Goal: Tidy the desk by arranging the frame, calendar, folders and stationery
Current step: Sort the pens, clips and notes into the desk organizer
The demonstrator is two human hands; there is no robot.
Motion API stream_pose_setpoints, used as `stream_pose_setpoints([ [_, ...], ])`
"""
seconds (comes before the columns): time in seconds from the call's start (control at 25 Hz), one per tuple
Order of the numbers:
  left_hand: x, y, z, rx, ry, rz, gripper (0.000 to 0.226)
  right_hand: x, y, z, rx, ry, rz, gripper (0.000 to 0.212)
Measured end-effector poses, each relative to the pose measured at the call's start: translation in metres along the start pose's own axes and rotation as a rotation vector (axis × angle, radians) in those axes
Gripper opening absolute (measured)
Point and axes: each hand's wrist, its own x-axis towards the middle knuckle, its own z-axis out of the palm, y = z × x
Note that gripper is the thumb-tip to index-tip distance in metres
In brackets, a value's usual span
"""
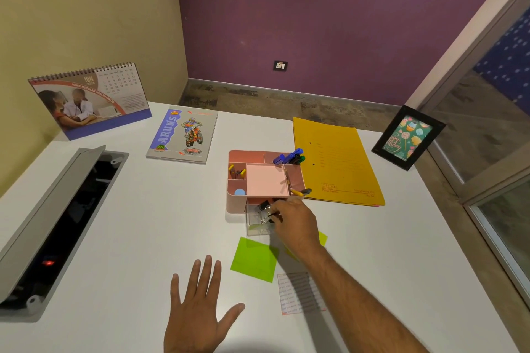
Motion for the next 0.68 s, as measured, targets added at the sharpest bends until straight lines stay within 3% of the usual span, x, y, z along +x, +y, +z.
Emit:
stream_pose_setpoints([
  [0.24, 0.000, 0.000, -0.001, -0.010, -0.012, -0.003, 0.093, 0.011, -0.003, 0.005, -0.150, -0.074, -0.043, 0.021],
  [0.44, -0.001, 0.000, -0.001, -0.016, -0.023, -0.010, 0.092, 0.011, 0.002, 0.005, 0.068, -0.091, -0.029, 0.026],
  [0.6, 0.000, 0.000, -0.001, -0.015, -0.030, -0.012, 0.093, 0.003, 0.014, -0.005, 0.278, 0.126, 0.035, 0.031],
  [0.68, -0.001, 0.000, -0.001, -0.016, -0.034, -0.015, 0.093, -0.006, 0.023, -0.007, 0.243, 0.186, 0.043, 0.036],
])
